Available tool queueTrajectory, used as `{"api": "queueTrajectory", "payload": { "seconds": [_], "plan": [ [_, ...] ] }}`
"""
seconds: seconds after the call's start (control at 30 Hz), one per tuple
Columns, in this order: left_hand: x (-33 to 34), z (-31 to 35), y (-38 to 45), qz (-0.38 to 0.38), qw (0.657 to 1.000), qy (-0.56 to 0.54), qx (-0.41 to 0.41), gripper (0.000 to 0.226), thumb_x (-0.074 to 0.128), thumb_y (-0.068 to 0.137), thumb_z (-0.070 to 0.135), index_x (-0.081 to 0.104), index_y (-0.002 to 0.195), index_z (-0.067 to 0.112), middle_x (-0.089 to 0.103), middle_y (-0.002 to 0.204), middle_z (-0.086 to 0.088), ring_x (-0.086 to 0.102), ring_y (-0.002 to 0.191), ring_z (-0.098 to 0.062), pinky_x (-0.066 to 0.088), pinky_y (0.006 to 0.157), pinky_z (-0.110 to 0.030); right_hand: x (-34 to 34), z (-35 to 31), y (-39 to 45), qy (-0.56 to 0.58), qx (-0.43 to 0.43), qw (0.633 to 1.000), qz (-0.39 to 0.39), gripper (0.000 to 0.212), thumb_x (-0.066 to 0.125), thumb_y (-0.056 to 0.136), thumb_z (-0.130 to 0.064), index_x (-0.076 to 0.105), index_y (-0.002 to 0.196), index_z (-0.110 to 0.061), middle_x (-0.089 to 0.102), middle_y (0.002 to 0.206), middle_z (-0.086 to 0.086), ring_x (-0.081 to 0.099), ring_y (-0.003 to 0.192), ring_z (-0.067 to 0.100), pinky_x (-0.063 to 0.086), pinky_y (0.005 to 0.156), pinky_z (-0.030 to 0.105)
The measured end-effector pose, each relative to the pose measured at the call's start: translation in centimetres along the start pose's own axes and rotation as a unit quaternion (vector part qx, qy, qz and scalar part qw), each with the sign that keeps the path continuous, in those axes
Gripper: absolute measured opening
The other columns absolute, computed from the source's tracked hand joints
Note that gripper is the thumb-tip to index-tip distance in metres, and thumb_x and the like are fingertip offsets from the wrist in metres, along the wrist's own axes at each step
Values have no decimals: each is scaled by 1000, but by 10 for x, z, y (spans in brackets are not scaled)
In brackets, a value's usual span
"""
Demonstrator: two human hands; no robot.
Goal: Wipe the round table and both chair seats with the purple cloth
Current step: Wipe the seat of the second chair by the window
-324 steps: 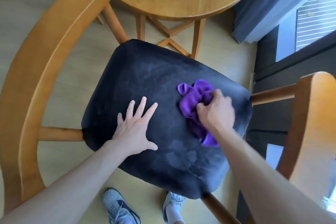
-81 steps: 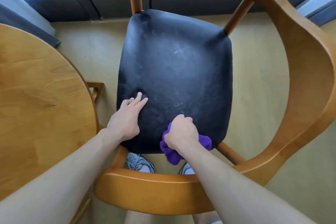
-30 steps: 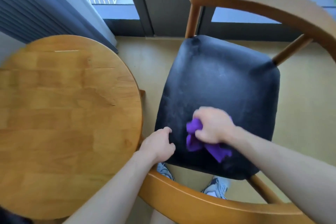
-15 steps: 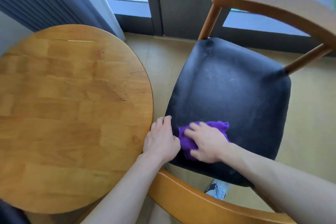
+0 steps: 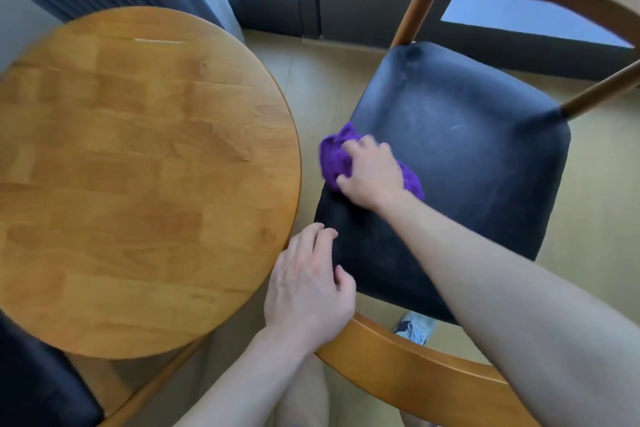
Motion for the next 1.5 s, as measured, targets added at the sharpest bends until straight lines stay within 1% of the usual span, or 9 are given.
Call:
{"api": "queueTrajectory", "payload": {
  "seconds": [0.13,0.33,0.47,0.6,0.7,0.8,1.13,1.33,1.5],
  "plan": [
    [-9,3,0,30,999,28,-5,45,45,83,33,51,127,23,55,126,4,54,112,-14,49,90,-31,38,-40,-53,-95,-168,978,-77,44,67,84,-43,57,122,-21,58,122,1,49,113,27,44,74,36],
    [-14,6,-2,32,998,44,-33,34,48,78,29,51,111,24,53,105,5,50,94,-16,50,79,-35,43,-13,-104,-67,-194,935,-291,33,71,70,-49,62,98,-33,62,95,-9,61,90,20,55,77,36],
    [-14,7,-3,29,997,56,-41,37,48,77,28,55,113,21,55,106,3,52,96,-18,50,81,-38,-23,8,-46,47,-110,988,-96,45,68,70,-44,63,113,-31,66,108,-3,62,103,25,51,84,34],
    [-11,5,-3,20,996,71,-46,42,52,80,32,55,121,22,57,112,4,54,98,-16,53,82,-36,-76,22,25,127,-14,989,73,52,65,79,-38,56,128,-25,57,125,7,54,116,32,49,93,42],
    [-10,4,-2,22,995,80,-48,44,52,80,33,55,122,22,57,112,4,54,97,-15,53,81,-34,-57,12,43,35,18,999,13,44,64,84,-36,56,124,-19,56,125,12,53,114,41,47,89,44],
    [-10,6,-1,18,995,88,-46,47,45,79,33,54,123,23,56,112,5,53,98,-15,51,82,-34,-12,-24,5,-69,-77,993,-51,41,67,81,-39,59,115,-18,61,116,10,54,110,37,47,77,40],
    [-12,7,-1,22,996,80,-41,47,48,77,29,56,124,22,57,115,5,56,103,-17,51,86,-36,58,38,-159,-223,-349,882,-225,50,76,79,-39,54,120,-20,50,123,3,46,108,29,44,71,42],
    [-7,7,-1,15,996,92,-14,47,54,78,31,58,124,21,61,115,3,59,100,-16,54,81,-34,39,131,-186,-286,-282,865,-302,41,71,83,-36,56,119,-23,50,121,0,47,106,27,45,70,40],
    [-4,10,-2,20,993,112,24,43,58,76,32,61,117,21,63,110,2,61,95,-17,56,78,-35,26,94,-166,-241,-246,901,-262,41,67,83,-40,57,116,-18,51,117,2,49,107,26,46,70,39]
  ]
}}
Point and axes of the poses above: each hand's wrist, its own y-axis towards the middle knuckle, its own x-axis out of the palm, z = x × y, the point moved 8 cm from there along y, towards the middle knuckle
